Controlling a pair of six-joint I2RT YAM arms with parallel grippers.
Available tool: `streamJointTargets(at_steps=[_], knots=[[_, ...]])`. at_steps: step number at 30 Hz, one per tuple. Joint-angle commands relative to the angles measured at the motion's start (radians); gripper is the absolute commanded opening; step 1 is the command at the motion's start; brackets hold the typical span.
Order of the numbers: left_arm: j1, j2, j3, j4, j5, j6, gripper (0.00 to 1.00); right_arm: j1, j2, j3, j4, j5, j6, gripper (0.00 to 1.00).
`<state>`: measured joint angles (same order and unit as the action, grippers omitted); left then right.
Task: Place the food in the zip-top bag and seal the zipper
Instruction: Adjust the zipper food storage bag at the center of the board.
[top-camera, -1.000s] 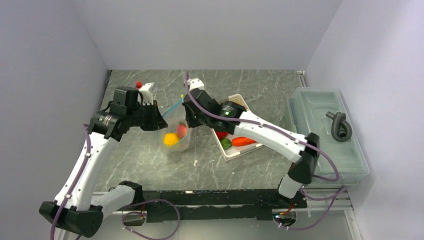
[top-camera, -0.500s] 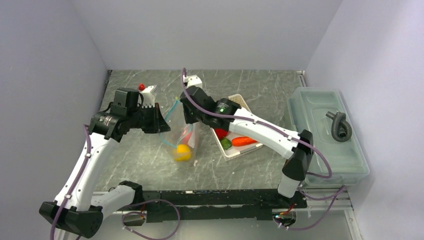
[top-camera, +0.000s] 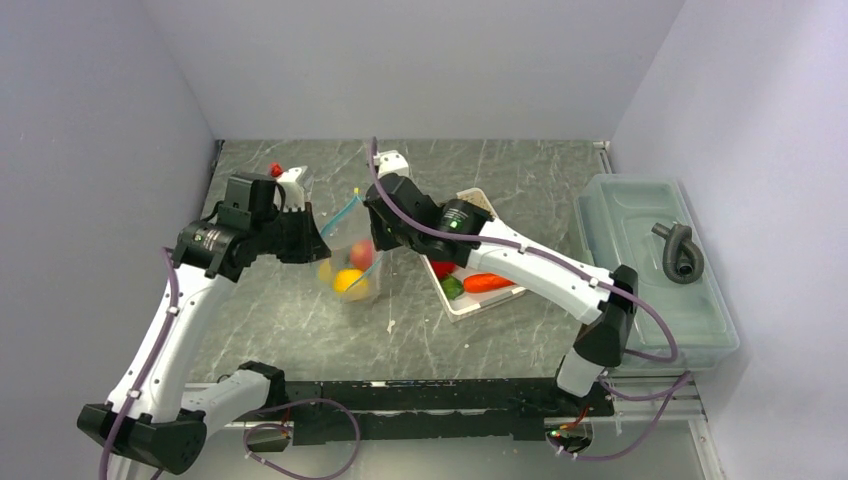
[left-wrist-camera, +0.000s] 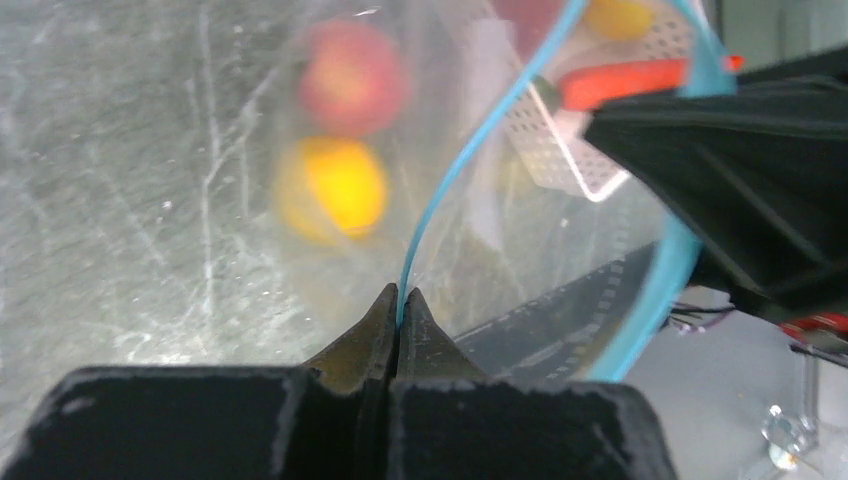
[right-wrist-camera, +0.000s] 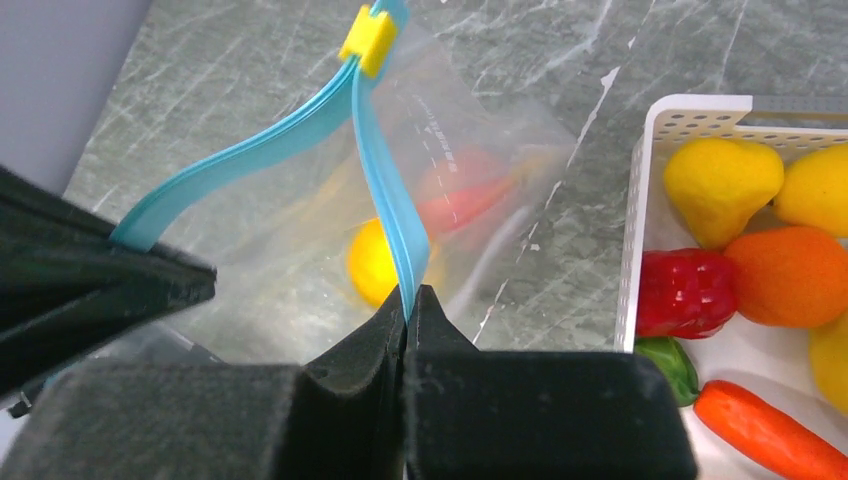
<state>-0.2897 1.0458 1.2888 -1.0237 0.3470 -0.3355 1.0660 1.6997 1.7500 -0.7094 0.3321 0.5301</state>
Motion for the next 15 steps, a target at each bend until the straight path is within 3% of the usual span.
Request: streamJointTargets(at_steps=[1, 7, 15], knots=[[0.000, -0.042, 0.039, -0.012, -0.148, -0.003, 0.00, 0.006, -0.090, -0.028, 0.053, 0.024, -0.010, 0.00], [0.000, -0.058, 0.099, -0.008, -0.152, -0.009, 0.00, 0.007, -0.027, -0.050, 0.033, -0.050, 0.007, 0.00], [0.000, -0.052, -0.086, 0.058, -0.099, -0.037, 0.00, 0.030, -0.091, 0.134, -0.007, 0.020, -0.031, 0.00]])
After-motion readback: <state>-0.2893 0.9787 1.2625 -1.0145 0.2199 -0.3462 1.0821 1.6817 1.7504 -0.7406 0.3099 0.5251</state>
